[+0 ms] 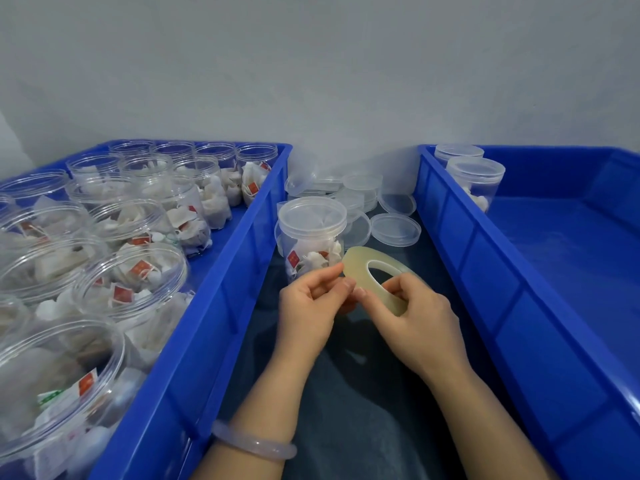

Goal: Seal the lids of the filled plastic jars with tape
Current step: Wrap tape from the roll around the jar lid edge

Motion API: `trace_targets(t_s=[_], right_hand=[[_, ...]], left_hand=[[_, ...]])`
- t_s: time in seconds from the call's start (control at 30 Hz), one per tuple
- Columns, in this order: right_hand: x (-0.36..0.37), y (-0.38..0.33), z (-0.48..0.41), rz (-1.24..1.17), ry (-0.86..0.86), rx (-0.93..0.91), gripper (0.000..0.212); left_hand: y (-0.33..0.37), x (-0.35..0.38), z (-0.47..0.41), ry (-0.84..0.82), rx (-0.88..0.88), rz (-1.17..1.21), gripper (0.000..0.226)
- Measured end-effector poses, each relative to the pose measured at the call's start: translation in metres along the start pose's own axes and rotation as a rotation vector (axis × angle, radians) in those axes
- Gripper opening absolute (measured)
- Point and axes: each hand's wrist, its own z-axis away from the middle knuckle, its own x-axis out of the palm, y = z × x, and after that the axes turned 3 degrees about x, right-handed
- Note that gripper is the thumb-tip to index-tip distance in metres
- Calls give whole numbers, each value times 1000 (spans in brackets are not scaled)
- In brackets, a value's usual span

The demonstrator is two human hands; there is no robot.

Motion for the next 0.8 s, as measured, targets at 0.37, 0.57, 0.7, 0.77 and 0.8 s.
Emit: trace_targets(t_s=[0.37,0.57,0.7,0.77,0.8], right_hand=[[0,1,2,-63,-36,-54,39],[2,1,2,-73,-32,-71,36],[3,3,1,-39,-47,-81,35],[3,3,1,-32,-51,-84,35],[4,4,1,-36,-51,-85,35]], left_hand=[[2,-3,-3,-9,-77,188,9],[3,-2,-1,9,-21,140,13],[3,-2,0,-4,2,108,15],[3,-1,1,-7,15,91,16],[3,-1,1,-10,13,95,17]])
